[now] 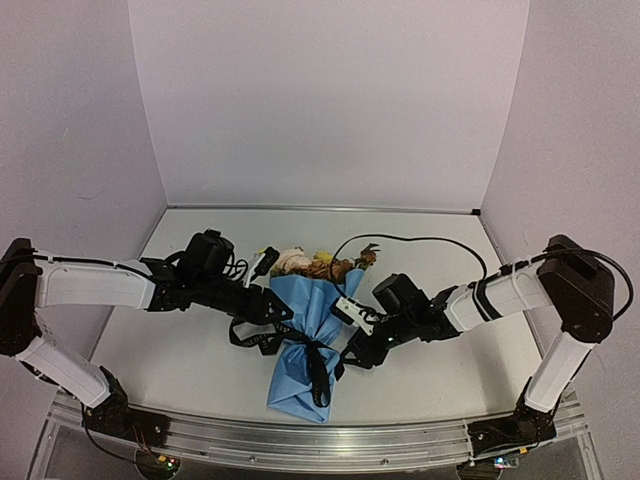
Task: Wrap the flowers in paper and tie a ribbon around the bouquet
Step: Tie the half-tied ribbon around the folded bouquet.
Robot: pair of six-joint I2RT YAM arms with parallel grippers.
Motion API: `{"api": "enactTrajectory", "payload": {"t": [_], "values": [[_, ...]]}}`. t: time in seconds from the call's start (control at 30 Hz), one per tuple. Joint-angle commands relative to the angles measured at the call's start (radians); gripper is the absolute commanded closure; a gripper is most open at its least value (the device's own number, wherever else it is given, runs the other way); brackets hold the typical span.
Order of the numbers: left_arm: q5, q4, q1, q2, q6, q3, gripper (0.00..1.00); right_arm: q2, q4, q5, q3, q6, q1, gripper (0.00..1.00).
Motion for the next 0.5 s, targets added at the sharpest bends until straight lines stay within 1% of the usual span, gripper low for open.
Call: {"api": "enactTrajectory", "payload": {"t": [0.0, 0.23, 0.47], "values": [[0.002, 0.056, 0.007, 0.015, -0.008, 0.000, 0.53, -0.021, 0.024, -0.019, 0.017, -0.008, 0.030, 0.46], [0.023, 0.078, 0.007, 0.051, -0.014, 0.002, 0.54, 0.041, 0.042, 0.009, 0.057, -0.022, 0.051, 0.47], [0.029, 0.093, 0.007, 0.065, -0.020, 0.001, 0.54, 0.086, 0.072, 0.049, 0.075, -0.010, 0.065, 0.50]]}}
